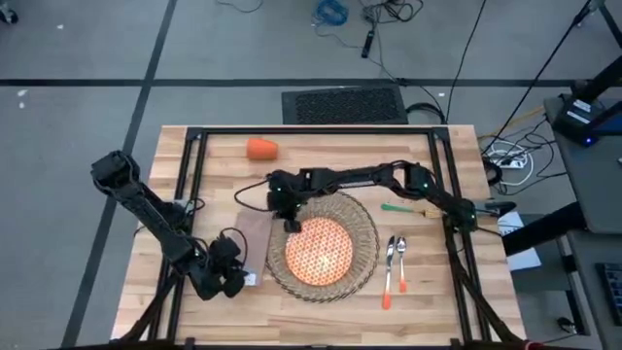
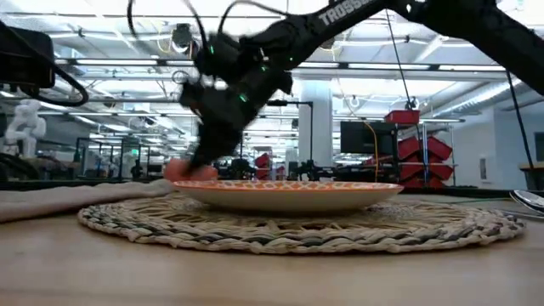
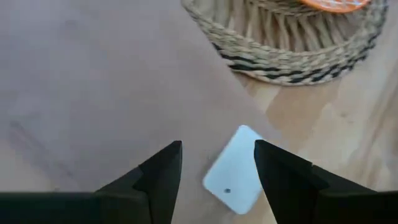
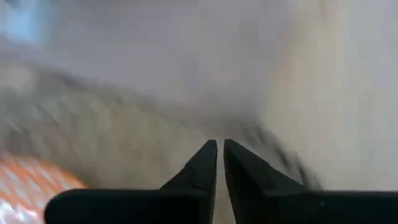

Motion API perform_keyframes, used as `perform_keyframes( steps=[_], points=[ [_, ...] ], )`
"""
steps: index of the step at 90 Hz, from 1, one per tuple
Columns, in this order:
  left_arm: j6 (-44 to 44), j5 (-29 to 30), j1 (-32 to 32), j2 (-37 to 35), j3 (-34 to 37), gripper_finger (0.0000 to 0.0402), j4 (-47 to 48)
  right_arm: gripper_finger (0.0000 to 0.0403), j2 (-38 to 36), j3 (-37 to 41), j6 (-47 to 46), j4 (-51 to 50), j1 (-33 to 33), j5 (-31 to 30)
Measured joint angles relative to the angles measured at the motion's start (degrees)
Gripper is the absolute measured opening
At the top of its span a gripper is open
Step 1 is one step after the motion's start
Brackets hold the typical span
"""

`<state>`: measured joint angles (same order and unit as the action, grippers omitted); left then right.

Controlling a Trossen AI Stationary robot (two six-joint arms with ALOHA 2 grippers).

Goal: Set table place
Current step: Put the white napkin on the table to the left of the brown mat

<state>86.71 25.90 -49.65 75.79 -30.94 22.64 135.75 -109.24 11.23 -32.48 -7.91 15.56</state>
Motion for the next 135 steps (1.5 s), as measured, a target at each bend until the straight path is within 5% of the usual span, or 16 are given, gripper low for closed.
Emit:
perform_keyframes(
  steps=[48, 135],
  points=[
    [-1.96, 0.17, 2.01, 3.00, 0.04, 0.0186, 2.33, 0.0018, -0.95, 4.71, -0.94, -4.75, -3.68, -4.65],
    [1.59, -0.12, 2.01, 7.10, 0.02, 0.0186, -4.44, 0.0018, -1.21, 7.91, -2.82, -5.38, 5.50, -3.10]
  ],
)
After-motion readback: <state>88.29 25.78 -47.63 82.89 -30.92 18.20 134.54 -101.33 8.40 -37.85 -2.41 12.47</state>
